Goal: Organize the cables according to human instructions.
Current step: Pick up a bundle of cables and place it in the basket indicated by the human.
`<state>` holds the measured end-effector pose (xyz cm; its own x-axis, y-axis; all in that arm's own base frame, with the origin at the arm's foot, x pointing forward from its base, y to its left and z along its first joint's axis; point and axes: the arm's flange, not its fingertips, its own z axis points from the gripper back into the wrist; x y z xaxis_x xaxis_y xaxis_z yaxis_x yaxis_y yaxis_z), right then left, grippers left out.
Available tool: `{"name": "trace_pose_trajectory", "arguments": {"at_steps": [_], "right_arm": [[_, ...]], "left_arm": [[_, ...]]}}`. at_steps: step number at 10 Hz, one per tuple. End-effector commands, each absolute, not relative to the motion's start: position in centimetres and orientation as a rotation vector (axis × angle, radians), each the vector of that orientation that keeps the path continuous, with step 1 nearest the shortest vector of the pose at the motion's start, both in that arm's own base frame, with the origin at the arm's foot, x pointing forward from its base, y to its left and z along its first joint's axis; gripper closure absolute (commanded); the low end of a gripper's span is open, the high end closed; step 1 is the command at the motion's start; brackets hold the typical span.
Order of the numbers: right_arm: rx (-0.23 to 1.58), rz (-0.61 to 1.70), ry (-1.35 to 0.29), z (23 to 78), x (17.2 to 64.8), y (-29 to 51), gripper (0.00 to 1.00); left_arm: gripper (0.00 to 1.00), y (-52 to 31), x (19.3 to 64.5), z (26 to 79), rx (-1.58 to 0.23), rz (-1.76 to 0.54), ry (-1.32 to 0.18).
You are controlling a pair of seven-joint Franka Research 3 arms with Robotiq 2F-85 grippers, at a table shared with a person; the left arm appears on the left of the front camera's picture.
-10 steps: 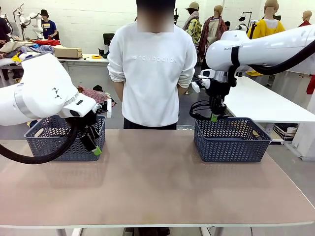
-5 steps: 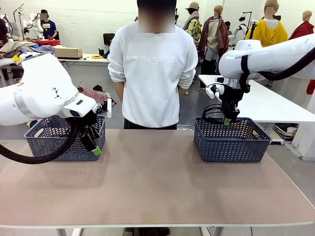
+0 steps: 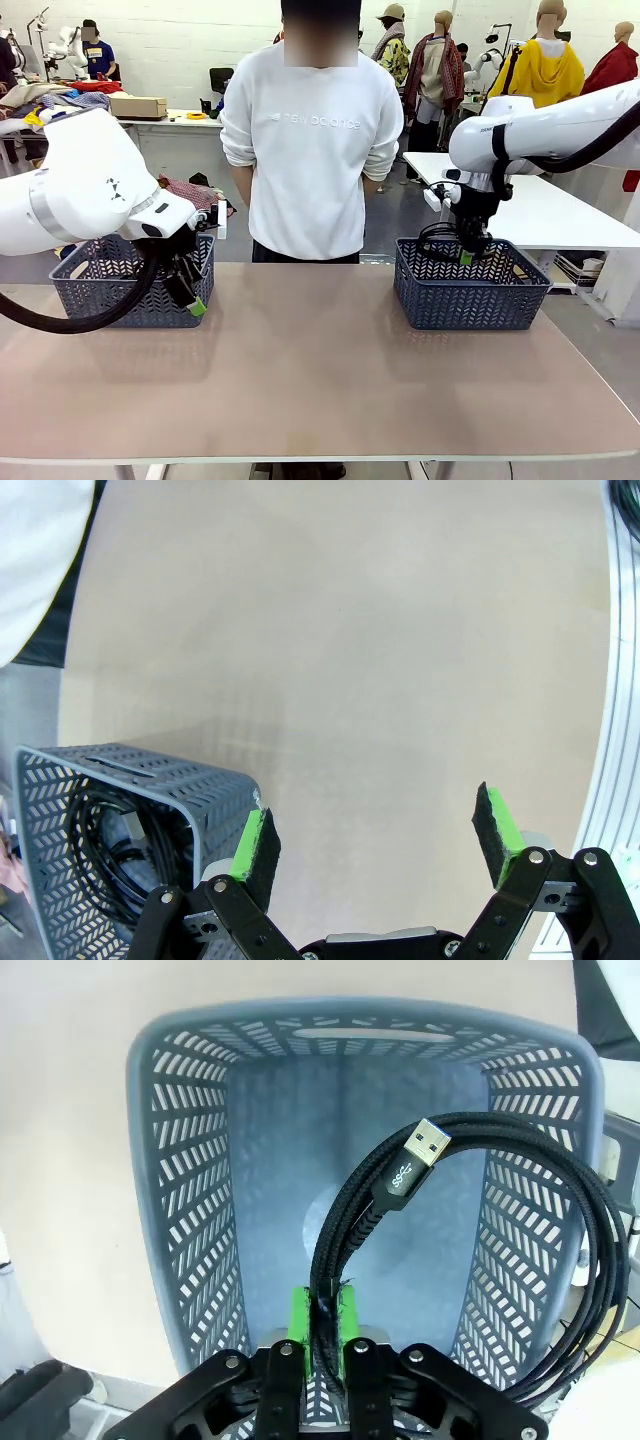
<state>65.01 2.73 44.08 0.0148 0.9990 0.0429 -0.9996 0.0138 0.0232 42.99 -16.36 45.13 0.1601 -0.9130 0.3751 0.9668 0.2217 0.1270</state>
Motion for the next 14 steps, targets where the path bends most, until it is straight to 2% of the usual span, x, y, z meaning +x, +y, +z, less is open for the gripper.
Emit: {"name": "trace_pose_trajectory", "arguments": {"at_steps": [1,4,5,6,7,8,9,10,11,12,13,14], "right_arm": [[0.055,1.570,-0.049,43.37,64.37,2.20,0.87],[0.066,1.568,-0.047,43.03,63.98,2.35,0.87],[0.057,1.562,-0.025,42.93,63.92,2.31,0.67],[0.072,1.565,-0.015,42.80,63.90,2.28,0.67],[0.079,1.561,-0.014,42.96,63.74,2.34,0.47],[0.086,1.554,-0.010,43.32,63.65,2.35,0.63],[0.081,1.548,-0.011,43.44,63.59,2.32,0.28],[0.084,1.548,-0.009,43.49,63.48,2.30,0.44],[0.083,1.547,-0.007,43.49,63.39,2.31,0.08],[0.085,1.547,-0.004,43.46,63.41,2.35,0.24],[0.090,1.551,-0.002,43.39,63.47,2.42,0.00],[0.090,1.553,0.002,43.31,63.50,2.43,0.04]], "left_arm": [[0.00,-16.13,43.04,45.37,-0.149,-1.356,-0.409],[0.00,-16.13,43.04,45.37,-0.149,-1.356,-0.409],[0.00,-16.13,43.04,45.37,-0.149,-1.356,-0.409],[0.00,-16.13,43.04,45.37,-0.149,-1.356,-0.409],[0.00,-16.13,43.04,45.37,-0.149,-1.356,-0.409],[0.00,-16.13,43.04,45.37,-0.149,-1.356,-0.409],[0.00,-16.13,43.04,45.37,-0.149,-1.356,-0.409],[0.00,-16.13,43.04,45.37,-0.149,-1.356,-0.409],[0.00,-16.13,43.04,45.37,-0.149,-1.356,-0.409],[0.00,-16.13,43.04,45.37,-0.149,-1.356,-0.409],[0.00,-16.13,43.04,45.37,-0.149,-1.356,-0.409],[0.00,-16.13,43.04,45.37,-0.149,-1.356,-0.409]]}}
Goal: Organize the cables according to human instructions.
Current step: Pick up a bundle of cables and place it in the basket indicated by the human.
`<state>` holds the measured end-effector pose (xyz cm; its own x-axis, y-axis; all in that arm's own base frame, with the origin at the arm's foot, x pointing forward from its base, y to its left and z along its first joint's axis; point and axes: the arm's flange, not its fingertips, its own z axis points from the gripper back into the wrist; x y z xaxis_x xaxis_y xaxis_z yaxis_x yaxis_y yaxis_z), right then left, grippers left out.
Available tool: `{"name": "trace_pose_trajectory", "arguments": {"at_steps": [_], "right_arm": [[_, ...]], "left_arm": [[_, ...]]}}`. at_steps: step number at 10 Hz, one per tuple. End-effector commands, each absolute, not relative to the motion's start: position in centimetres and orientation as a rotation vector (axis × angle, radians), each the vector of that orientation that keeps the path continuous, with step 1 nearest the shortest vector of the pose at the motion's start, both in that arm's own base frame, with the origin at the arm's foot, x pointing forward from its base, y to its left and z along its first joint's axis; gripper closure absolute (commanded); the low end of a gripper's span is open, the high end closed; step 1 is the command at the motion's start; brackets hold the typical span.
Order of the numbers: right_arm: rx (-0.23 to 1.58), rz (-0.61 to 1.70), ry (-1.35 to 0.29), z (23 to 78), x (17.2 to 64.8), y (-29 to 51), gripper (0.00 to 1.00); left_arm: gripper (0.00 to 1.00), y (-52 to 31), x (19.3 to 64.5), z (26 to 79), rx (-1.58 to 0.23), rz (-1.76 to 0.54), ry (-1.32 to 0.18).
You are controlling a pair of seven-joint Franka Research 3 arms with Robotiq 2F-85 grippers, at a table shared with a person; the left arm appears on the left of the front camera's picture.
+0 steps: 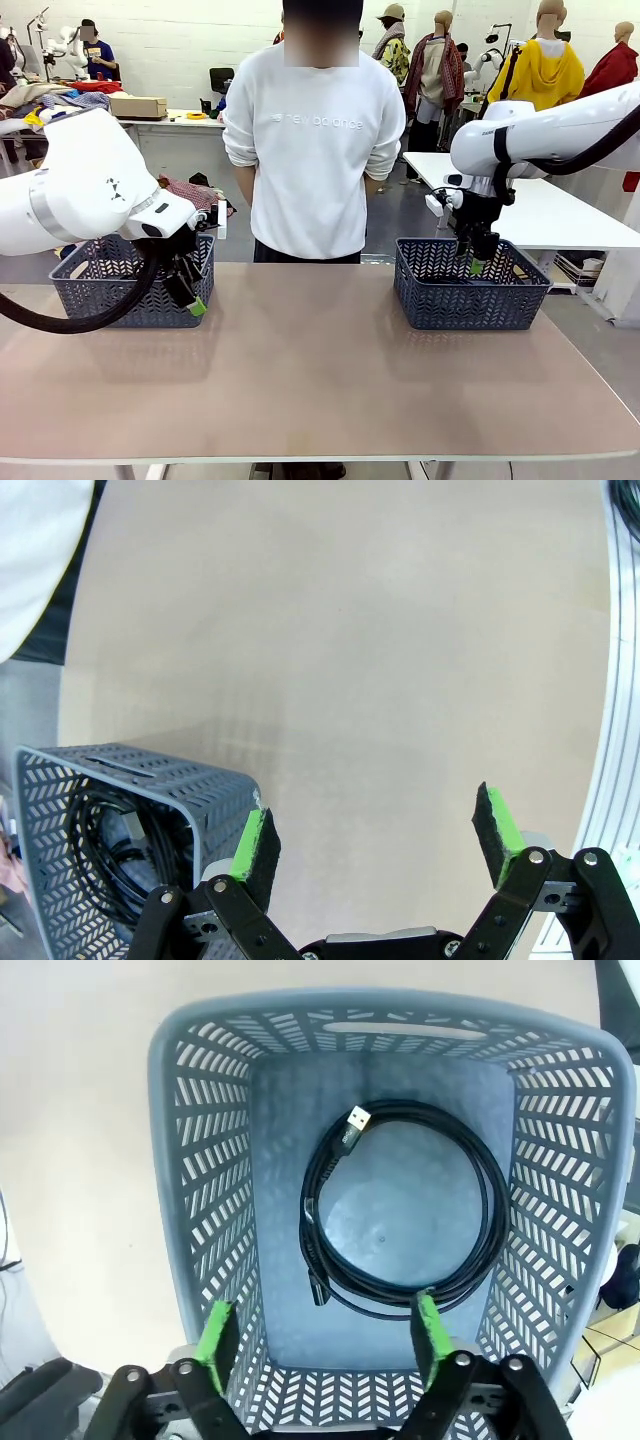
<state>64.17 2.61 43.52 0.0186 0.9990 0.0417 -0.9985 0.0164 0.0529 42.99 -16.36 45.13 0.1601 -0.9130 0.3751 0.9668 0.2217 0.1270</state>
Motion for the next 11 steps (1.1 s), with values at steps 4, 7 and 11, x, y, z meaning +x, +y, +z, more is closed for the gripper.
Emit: {"name": "trace_pose_trajectory", "arguments": {"at_steps": [4,7,11], "right_arm": [[0.080,1.553,0.015,43.42,64.09,2.61,0.00],[0.080,1.553,0.015,43.42,64.09,2.61,0.00],[0.080,1.553,0.015,43.42,64.09,2.61,0.00]], "left_arm": [[0.00,-16.13,43.04,45.37,-0.149,-1.356,-0.409],[0.00,-16.13,43.04,45.37,-0.149,-1.356,-0.409],[0.00,-16.13,43.04,45.37,-0.149,-1.356,-0.409]]}}
